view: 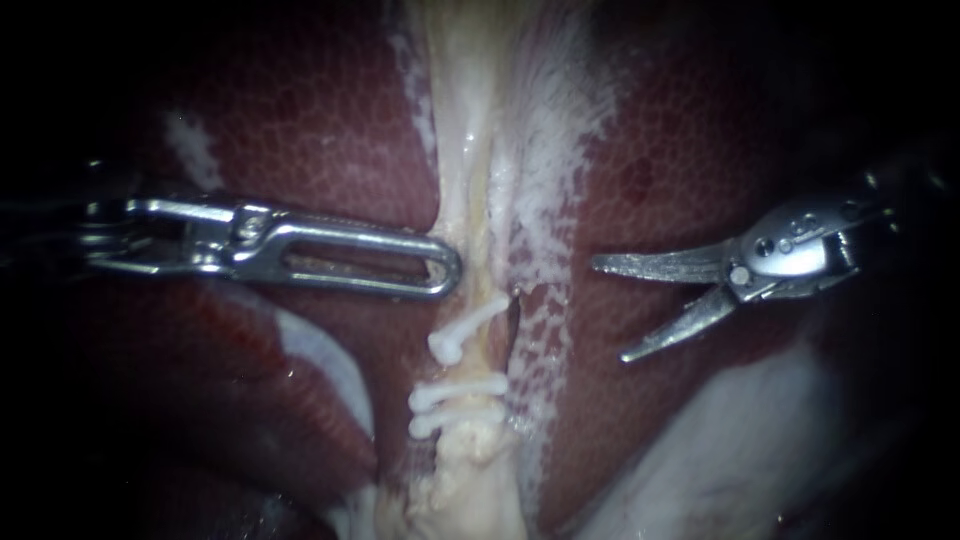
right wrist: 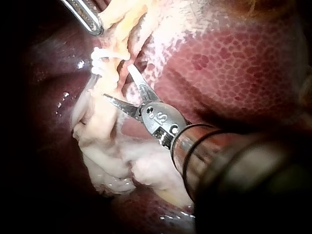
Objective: Go to the cutting position left tube
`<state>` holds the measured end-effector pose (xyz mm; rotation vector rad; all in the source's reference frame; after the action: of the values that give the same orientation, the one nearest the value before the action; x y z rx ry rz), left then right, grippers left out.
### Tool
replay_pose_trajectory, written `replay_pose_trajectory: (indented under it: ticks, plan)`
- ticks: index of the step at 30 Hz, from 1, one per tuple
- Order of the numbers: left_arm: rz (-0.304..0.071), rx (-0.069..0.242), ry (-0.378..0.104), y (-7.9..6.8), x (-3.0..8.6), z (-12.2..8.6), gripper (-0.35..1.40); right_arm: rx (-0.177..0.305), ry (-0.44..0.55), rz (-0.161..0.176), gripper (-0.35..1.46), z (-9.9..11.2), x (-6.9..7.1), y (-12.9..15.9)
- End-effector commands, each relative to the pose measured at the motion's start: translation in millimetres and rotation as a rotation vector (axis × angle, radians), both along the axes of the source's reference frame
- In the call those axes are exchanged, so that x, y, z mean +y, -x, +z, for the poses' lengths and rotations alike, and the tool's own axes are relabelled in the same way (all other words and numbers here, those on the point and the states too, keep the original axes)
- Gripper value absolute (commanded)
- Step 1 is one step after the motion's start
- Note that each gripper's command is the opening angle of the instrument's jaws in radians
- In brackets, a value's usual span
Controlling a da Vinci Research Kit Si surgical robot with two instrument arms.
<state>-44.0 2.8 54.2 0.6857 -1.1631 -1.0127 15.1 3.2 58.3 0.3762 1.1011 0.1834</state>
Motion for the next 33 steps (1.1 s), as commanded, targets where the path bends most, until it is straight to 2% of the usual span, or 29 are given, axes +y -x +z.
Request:
replay_pose_trajectory:
  ticks: [1, 7, 11, 13, 24, 30, 33]
  plan:
    - [0.000, -0.001, -0.001, 0.0, 0.0, -0.2, -0.35, 0.000, -0.016, -0.015, 1.41, 0.4, -0.5, -0.2]
    - [0.007, -0.005, -0.011, -1.1, 0.4, -2.1, -0.35, -0.011, -0.090, -0.087, 1.41, 2.3, -3.0, -2.2]
    - [-0.002, -0.010, -0.013, -1.9, 0.7, -3.3, -0.35, -0.022, -0.130, -0.131, 1.41, 3.3, -4.4, -3.3]
    - [-0.004, -0.013, -0.014, -2.2, 0.7, -3.9, -0.35, -0.023, -0.149, -0.138, 1.41, 3.6, -4.8, -3.6]
    - [-0.019, -0.026, -0.018, -3.3, 0.9, -6.6, -0.35, -0.007, -0.221, -0.181, 1.41, 3.8, -4.9, -5.5]
    - [-0.018, -0.026, -0.018, -3.4, 0.8, -6.7, -0.35, -0.016, -0.247, -0.220, 1.38, 4.0, -5.0, -6.7]
    - [-0.018, -0.026, -0.018, -3.4, 0.8, -6.7, -0.35, -0.015, -0.259, -0.228, 1.38, 4.2, -5.3, -7.3]
